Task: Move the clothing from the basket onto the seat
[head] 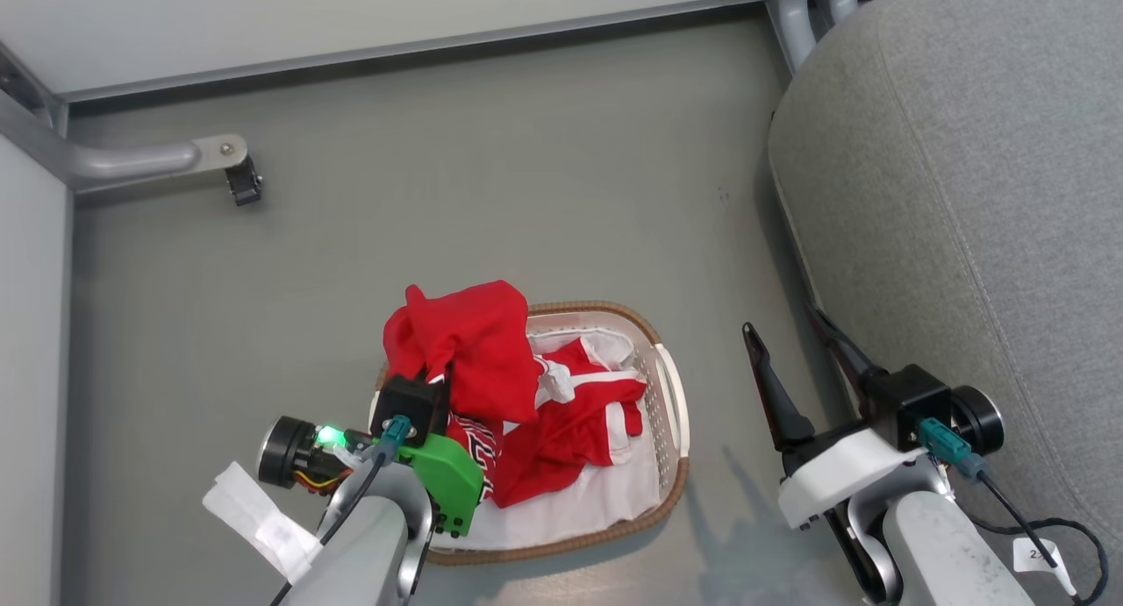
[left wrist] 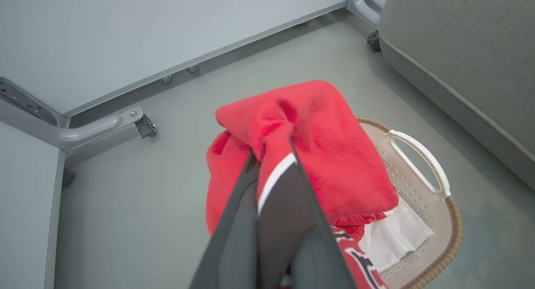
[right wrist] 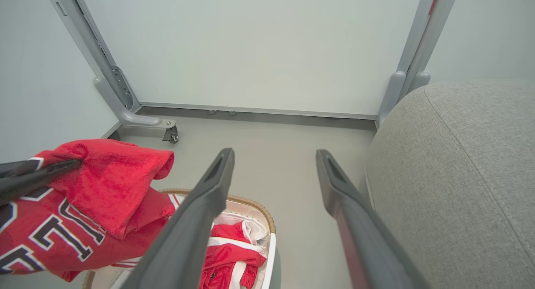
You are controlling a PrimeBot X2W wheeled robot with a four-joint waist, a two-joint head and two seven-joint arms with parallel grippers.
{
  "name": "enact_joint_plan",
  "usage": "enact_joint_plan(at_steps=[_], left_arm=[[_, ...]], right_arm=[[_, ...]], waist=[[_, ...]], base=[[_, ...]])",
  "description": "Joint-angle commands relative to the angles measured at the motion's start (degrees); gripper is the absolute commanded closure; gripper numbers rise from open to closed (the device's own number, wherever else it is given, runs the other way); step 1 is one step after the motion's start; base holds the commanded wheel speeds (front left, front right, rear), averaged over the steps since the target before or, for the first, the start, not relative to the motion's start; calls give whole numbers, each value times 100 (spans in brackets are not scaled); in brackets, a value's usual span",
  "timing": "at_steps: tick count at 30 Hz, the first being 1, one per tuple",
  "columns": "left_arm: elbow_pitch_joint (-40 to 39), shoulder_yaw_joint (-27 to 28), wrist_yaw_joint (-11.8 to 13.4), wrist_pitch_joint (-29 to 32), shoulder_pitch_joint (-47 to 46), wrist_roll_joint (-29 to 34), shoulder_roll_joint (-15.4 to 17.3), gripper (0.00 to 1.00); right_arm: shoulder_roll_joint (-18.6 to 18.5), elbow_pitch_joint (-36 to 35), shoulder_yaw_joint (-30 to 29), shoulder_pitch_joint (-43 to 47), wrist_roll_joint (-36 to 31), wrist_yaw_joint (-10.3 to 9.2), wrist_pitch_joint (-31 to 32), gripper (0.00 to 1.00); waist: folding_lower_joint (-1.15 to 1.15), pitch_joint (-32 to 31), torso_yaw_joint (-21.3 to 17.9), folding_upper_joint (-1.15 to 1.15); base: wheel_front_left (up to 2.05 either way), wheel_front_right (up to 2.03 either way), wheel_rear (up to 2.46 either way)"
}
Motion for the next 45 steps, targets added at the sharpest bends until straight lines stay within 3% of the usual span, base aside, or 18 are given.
enact_joint_plan(at_steps=[1,23,35,45], left_arm=[[-134,62,-18,-22,108,28,41,100],[-2142,592,-100,-22,123,317,24,100],[-3073,502,-204,-22,46,134,-14,100],[-3176,356,-116,-22,37,1,-21,100]], right_arm=[[-36,26,-15,110,22,-3,-27,0],[69,115,-32,458,19,-2,-27,0],[101,156,-26,584,27,-2,-27,0],[84,110,72,518,-3,-2,-27,0]], waist=[[0,-183,120,0],[0,-741,324,0],[0,-863,319,0],[0,-860,332,0]], base=[[0,0,0],[0,0,0],[0,0,0],[0,0,0]])
